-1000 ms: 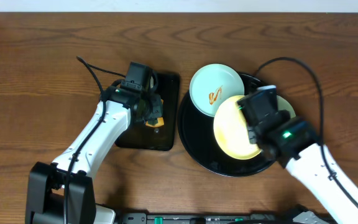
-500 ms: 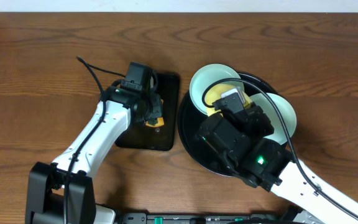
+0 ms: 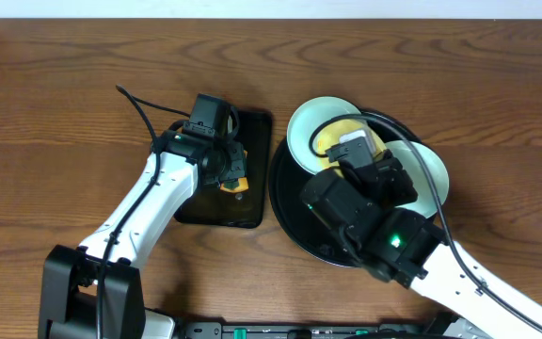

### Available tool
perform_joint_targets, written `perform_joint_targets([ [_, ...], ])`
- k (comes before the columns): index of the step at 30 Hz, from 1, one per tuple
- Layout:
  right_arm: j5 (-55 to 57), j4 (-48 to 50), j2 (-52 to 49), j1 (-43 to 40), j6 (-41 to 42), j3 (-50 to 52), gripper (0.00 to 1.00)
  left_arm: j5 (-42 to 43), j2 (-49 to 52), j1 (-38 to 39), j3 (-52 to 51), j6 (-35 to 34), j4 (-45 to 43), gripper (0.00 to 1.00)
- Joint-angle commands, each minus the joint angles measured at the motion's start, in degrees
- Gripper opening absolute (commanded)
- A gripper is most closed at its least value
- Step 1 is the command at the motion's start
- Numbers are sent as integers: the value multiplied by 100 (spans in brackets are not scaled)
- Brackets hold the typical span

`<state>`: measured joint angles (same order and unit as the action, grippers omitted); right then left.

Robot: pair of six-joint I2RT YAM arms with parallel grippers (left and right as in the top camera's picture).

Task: Clean dirty plates on tray and stack at the side
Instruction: 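Carry the yellow plate right and set it on the table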

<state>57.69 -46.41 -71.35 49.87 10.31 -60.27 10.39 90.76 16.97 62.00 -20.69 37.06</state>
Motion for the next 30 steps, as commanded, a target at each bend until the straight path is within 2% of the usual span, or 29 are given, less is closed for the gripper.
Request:
perform_joint_targets([
  [1, -929, 13, 48, -568, 796, -111, 1, 15, -22, -20, 11, 94, 0, 8],
  [7, -2627, 76, 50, -2304, 1051, -111, 1, 15, -22, -20, 11, 94, 2, 8],
  [16, -4745, 92, 48, -5648, 1091, -111, 1, 15, -22, -17, 11, 94, 2, 8],
  [23, -4983, 74, -35, -7604, 1093, -70, 1, 15, -22, -17, 11, 96, 2, 8],
  [30, -4994, 197, -570, -8719, 1180, -68, 1, 15, -22, -17, 11, 94, 2, 8],
])
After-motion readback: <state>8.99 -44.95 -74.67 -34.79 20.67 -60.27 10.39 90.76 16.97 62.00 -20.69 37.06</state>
